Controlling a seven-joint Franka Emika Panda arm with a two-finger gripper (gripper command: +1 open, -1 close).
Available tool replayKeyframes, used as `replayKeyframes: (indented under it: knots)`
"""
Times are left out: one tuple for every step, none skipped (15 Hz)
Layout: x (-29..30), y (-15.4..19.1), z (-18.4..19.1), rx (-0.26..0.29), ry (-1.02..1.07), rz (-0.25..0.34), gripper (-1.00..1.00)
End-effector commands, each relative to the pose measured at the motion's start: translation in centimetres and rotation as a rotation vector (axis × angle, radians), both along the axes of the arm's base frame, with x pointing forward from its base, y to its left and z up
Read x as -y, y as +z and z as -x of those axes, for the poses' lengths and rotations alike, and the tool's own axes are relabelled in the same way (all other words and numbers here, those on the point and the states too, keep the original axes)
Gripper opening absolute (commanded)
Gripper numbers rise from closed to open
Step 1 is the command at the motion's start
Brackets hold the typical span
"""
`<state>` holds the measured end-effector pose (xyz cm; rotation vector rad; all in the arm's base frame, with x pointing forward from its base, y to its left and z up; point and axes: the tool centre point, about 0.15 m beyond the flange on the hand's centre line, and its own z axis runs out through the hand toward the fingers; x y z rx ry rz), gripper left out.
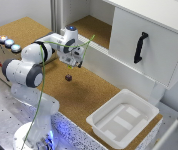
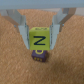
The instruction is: Stack the yellow block on top of the purple block
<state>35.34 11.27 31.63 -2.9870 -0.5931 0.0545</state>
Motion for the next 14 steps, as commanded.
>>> replayKeyframes:
  knots:
    - [-1.7, -4.1, -1.5, -0.257, 0.065, -0.042, -1.00]
    - [-2.0, -4.3, -1.9, -0.258, 0.055, -0.046, -1.00]
    - [-2.1, -4.5, -2.4, -0.255, 0.043, -0.037, -1.00]
    - [-2.3, -4.7, -2.9, -0.260, 0.039, -0.030, -1.00]
    - [-2.5, -4.8, -3.3, -0.266, 0.041, -0.028, -1.00]
    - [-2.7, -4.7, -3.6, -0.268, 0.047, -0.022, -1.00]
    - [-2.8, -4.7, -3.8, -0.269, 0.049, -0.022, -1.00]
    - [-2.9, -4.7, -3.9, -0.279, 0.050, -0.019, -1.00]
    - [-2.9, -4.9, -4.0, -0.287, 0.057, -0.011, -1.00]
    - [-2.8, -5.2, -4.1, -0.297, 0.055, -0.004, -1.00]
    - [-2.8, -5.4, -4.2, -0.302, 0.050, 0.006, -1.00]
    - [-2.6, -5.4, -4.2, -0.303, 0.044, 0.005, -1.00]
    - [-2.5, -5.3, -4.0, -0.306, 0.041, 0.005, -1.00]
    - [-2.3, -4.9, -3.8, -0.299, 0.033, 0.008, -1.00]
